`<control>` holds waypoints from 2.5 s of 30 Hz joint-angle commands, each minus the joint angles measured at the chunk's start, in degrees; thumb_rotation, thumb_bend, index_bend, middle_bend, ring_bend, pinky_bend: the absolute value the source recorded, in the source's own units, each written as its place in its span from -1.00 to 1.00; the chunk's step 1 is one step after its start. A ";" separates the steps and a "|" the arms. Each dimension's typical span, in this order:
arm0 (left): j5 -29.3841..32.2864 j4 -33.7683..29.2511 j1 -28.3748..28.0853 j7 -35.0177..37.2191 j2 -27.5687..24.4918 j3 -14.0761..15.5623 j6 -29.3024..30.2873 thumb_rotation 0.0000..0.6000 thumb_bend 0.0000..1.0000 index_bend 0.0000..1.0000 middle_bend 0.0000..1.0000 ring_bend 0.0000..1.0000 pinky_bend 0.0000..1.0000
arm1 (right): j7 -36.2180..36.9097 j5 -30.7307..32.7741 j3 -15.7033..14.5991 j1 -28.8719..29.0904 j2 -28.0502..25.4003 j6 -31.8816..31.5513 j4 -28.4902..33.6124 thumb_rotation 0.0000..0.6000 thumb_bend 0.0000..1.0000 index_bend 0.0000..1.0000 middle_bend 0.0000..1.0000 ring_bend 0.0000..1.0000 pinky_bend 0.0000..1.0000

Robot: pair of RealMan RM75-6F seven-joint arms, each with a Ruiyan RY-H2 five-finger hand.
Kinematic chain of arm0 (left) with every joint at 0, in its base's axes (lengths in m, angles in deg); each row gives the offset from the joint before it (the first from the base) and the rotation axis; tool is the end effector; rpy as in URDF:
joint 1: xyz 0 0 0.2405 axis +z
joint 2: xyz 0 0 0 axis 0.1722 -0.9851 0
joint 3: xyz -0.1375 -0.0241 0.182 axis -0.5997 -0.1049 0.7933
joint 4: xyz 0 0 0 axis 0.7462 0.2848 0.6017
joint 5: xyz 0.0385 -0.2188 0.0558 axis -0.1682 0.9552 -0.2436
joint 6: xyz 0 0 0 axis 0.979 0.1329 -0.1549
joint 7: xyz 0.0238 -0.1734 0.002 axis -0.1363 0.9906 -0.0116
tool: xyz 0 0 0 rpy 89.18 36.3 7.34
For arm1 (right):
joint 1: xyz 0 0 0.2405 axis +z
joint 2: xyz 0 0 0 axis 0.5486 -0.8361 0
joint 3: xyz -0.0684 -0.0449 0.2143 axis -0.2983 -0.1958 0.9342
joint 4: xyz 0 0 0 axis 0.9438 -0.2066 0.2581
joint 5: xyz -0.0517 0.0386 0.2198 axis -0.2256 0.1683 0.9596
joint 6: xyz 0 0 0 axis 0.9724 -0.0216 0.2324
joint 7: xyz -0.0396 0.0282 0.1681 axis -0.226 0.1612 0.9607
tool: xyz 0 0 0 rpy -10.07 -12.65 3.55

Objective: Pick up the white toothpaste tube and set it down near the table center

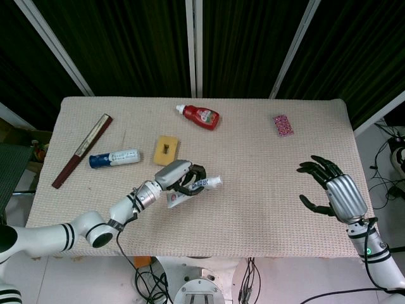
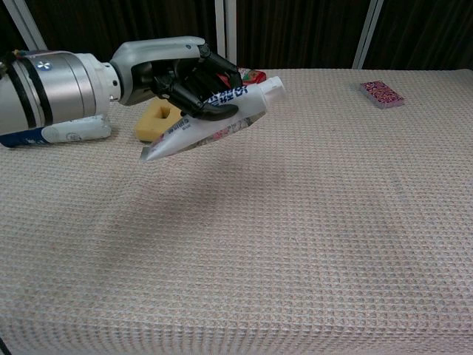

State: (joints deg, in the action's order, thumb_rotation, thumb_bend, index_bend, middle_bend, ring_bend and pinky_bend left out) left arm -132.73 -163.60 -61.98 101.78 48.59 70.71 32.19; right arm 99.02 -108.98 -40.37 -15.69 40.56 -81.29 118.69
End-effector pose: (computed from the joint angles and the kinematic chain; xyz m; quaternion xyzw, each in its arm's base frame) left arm -0.0332 0.3462 -0.0600 -0.6793 -0.5540 -0.4743 0.0815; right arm -0.1914 -0.2665 0.1188 0.6539 -0.3561 0.5344 0.4001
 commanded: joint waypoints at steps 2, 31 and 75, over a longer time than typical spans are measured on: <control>-11.65 -3.77 -2.12 16.34 -5.23 3.85 2.46 0.99 0.36 0.66 0.81 0.62 0.33 | -3.93 -1.95 2.26 4.23 1.40 2.78 1.99 1.00 -0.65 -0.26 -0.40 -0.81 -0.57; -15.91 1.58 -9.47 40.38 -4.55 9.93 12.17 0.98 0.36 0.66 0.81 0.62 0.33 | -4.30 -11.81 0.74 13.67 14.85 -0.82 -3.96 1.00 -0.65 -0.08 -0.37 -0.80 -0.57; -14.53 2.26 -13.07 38.75 -5.18 14.20 9.83 0.85 0.36 0.66 0.81 0.62 0.32 | -9.72 -8.65 -0.26 17.69 8.34 4.18 1.80 1.00 0.02 0.32 -0.23 -0.69 -0.49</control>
State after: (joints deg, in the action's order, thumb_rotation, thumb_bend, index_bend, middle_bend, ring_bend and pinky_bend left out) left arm -147.34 -161.31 -75.00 140.59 43.44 84.85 42.08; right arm 89.34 -117.64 -40.61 1.99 48.92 -77.14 120.47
